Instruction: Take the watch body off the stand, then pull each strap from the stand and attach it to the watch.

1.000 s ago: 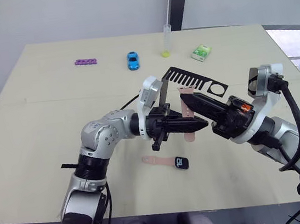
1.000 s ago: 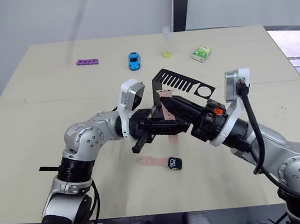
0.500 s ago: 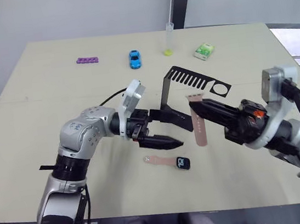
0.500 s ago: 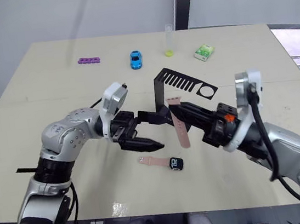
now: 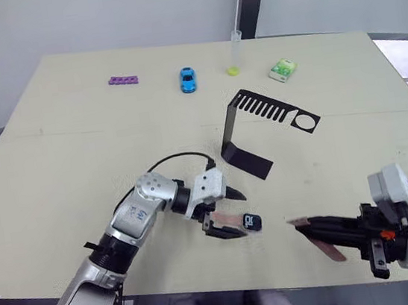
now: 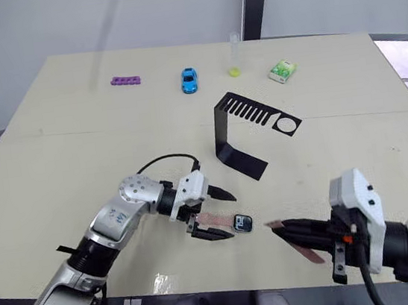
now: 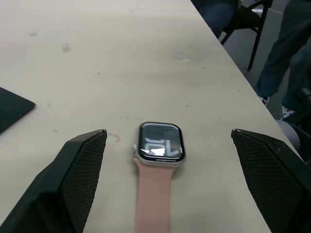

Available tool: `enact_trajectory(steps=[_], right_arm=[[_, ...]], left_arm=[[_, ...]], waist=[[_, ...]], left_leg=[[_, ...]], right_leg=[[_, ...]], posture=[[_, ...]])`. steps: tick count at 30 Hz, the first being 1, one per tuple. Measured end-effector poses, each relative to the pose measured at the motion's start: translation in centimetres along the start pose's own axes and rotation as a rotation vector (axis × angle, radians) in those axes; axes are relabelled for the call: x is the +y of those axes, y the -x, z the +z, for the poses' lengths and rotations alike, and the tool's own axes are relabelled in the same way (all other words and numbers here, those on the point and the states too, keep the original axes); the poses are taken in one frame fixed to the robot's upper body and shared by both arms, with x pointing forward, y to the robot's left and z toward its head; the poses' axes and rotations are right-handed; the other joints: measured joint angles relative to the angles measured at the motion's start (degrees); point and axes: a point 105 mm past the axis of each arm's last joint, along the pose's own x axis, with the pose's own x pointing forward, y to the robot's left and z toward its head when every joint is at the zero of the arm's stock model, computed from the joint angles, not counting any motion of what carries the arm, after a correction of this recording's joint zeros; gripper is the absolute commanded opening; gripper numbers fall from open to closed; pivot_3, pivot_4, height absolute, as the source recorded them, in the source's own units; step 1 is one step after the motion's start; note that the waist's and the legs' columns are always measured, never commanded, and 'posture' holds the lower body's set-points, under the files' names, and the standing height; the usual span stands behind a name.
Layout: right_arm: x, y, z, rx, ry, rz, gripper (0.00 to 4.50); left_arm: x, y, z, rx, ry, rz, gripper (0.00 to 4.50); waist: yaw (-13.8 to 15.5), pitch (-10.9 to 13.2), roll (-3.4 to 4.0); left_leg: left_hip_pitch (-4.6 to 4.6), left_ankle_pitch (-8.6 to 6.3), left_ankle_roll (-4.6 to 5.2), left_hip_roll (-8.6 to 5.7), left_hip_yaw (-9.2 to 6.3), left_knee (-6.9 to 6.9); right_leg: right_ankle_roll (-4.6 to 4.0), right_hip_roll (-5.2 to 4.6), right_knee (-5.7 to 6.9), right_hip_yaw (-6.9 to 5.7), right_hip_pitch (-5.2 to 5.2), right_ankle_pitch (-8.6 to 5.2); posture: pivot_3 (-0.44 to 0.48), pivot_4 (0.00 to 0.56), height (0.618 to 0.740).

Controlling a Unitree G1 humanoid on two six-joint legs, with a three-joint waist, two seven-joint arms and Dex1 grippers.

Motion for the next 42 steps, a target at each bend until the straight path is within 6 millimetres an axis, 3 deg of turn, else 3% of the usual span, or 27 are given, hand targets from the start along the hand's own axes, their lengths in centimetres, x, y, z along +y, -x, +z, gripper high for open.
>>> enact_trajectory(steps=[4, 14, 42], right_arm=[[0.0, 0.2, -1.3, 0.060, 0.046, -0.011, 0.00], [0.3, 0.3, -2.2, 0.076, 0.067, -0.010, 0.00], [-0.3, 0.0, -2.1, 0.058, 0.075, -0.029, 0.00]], left_arm=[[0.4, -0.3, -0.8, 0.045, -0.037, 0.036, 4.43], [0.6, -2.0, -1.0, 0.041, -0.053, 0.071, 4.43], [0.5, -2.8, -1.4, 0.069, 0.017, 0.115, 4.43]], waist=[[-0.06, 0.00, 0.00], [-0.01, 0.00, 0.00], [0.09, -0.02, 0.01]], left_leg=[[0.08, 0.03, -0.03, -0.01, 0.01, 0.00], [0.10, 0.12, -0.19, -0.02, 0.04, 0.02], [0.15, 0.16, -0.26, -0.03, 0.04, 0.11]], right_leg=[[0.00, 0.02, 0.11, 0.04, 0.01, 0.00], [0.00, 0.03, 0.17, 0.06, 0.01, 0.00], [0.00, 0.04, 0.32, 0.06, 0.03, 0.00]], posture=[[0.000, 0.150, 0.740], [0.000, 0.150, 0.740], [0.000, 0.150, 0.740]])
